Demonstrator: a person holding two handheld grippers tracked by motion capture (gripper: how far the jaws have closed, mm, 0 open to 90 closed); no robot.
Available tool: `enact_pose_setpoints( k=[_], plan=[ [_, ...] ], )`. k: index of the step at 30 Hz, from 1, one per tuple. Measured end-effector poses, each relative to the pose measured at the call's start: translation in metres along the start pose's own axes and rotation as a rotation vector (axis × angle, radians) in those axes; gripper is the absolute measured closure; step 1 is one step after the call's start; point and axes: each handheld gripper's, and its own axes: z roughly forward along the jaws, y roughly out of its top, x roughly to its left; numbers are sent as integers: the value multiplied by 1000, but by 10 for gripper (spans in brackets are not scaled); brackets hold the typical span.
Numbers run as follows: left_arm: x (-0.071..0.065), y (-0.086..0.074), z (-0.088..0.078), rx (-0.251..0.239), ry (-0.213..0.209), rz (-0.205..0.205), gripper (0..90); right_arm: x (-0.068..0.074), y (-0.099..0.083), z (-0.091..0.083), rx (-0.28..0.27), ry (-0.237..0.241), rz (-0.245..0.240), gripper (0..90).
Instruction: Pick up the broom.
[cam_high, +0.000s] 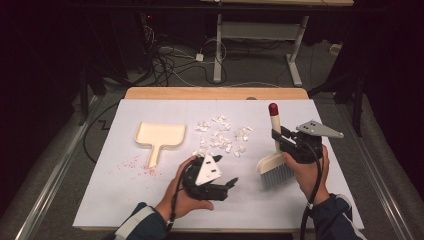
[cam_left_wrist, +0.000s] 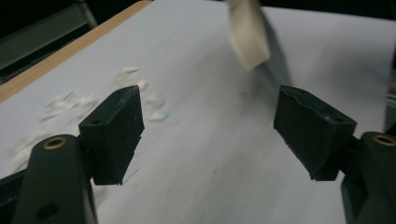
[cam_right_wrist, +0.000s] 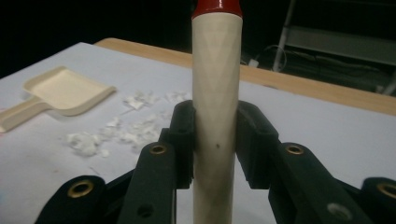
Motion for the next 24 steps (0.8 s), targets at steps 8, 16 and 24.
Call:
enact_pose_setpoints(
  k=[8, 16, 24],
  plan=[
    [-16, 16, 29, -38, -86, -51, 314, 45, 8, -14, -94, 60, -62, 702],
    [-5, 10, 31, -42, -72, -105, 436, 73, 12, -27, -167, 116, -79, 701],
    [8, 5, 24, -53, -132, -68, 618, 81, 11, -35, -219, 160, -111, 697]
  ],
)
